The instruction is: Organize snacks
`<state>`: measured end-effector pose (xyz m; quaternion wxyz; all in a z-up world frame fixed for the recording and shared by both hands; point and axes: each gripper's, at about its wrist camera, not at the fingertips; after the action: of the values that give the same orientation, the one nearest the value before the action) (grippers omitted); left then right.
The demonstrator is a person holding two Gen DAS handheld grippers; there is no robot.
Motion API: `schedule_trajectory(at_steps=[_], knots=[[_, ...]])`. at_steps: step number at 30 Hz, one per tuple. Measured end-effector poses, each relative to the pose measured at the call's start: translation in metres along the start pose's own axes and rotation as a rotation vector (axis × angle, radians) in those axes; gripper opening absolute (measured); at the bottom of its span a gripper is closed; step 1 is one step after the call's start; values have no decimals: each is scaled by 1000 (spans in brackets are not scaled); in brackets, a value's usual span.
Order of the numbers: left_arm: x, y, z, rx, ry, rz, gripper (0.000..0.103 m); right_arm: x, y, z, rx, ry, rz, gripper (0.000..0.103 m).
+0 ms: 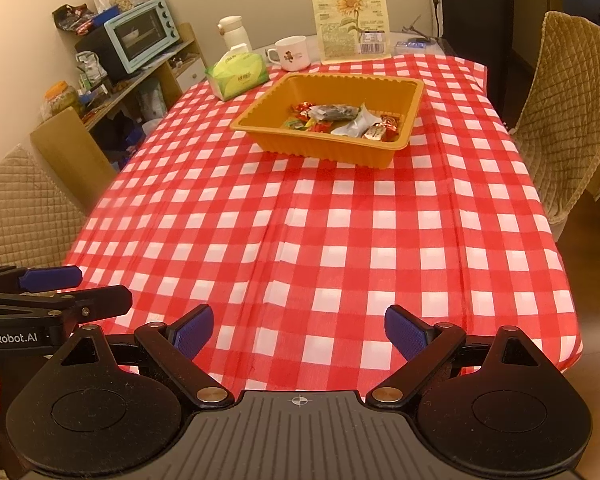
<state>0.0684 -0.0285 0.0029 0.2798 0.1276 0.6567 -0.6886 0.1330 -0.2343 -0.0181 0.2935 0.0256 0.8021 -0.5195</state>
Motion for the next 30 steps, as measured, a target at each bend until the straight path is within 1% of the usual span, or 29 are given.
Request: schedule_trajectory(at_steps=[30], knots=[[2, -2, 1, 0, -2, -2, 81, 2, 6, 0, -7, -3, -14, 92]])
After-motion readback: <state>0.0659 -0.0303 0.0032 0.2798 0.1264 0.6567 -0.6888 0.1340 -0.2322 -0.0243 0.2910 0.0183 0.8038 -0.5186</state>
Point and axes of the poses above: each gripper's, at about its wrist camera, not at the fingertips, and y roughly the way its jaws point, z to its right, x to its underside, and after that the axes turned 5 degrees about -z, right-handed
